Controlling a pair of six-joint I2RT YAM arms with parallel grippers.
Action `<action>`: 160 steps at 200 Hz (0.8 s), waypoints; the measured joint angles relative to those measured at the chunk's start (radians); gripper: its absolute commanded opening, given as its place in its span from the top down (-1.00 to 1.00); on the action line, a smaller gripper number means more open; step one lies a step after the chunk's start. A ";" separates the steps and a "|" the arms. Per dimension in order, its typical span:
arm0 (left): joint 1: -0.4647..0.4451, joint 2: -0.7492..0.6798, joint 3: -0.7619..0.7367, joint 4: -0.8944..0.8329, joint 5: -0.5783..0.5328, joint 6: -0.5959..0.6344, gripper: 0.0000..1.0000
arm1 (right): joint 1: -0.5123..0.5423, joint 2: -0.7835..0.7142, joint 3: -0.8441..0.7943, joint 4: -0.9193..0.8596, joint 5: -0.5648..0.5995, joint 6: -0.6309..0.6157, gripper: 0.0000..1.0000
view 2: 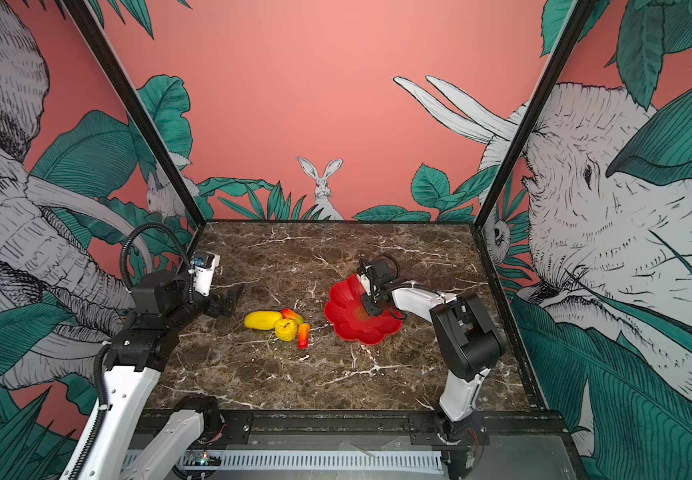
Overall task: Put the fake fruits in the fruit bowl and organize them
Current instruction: 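Carry the avocado with the right gripper into the red bowl and release, then move the right gripper back to the fruits and grasp the long yellow fruit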
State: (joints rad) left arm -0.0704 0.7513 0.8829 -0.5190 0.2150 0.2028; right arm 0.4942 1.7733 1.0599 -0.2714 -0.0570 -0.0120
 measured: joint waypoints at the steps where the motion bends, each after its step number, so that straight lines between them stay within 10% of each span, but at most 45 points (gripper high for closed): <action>1: 0.000 0.000 0.000 0.000 0.000 0.000 -0.99 | 0.000 0.000 0.001 0.000 0.001 0.000 0.42; 107: 0.000 -0.002 0.000 0.000 -0.011 0.000 -0.99 | -0.003 -0.063 0.075 -0.098 0.016 -0.002 -0.98; 160: 0.000 -0.005 0.000 0.000 -0.013 0.000 -0.99 | 0.098 -0.227 0.242 -0.201 -0.060 -0.045 -0.99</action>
State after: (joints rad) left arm -0.0704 0.7460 0.8829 -0.5190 0.2020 0.2028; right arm 0.5926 1.5463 1.3018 -0.4721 -0.1173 -0.0566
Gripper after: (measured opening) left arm 0.996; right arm 0.995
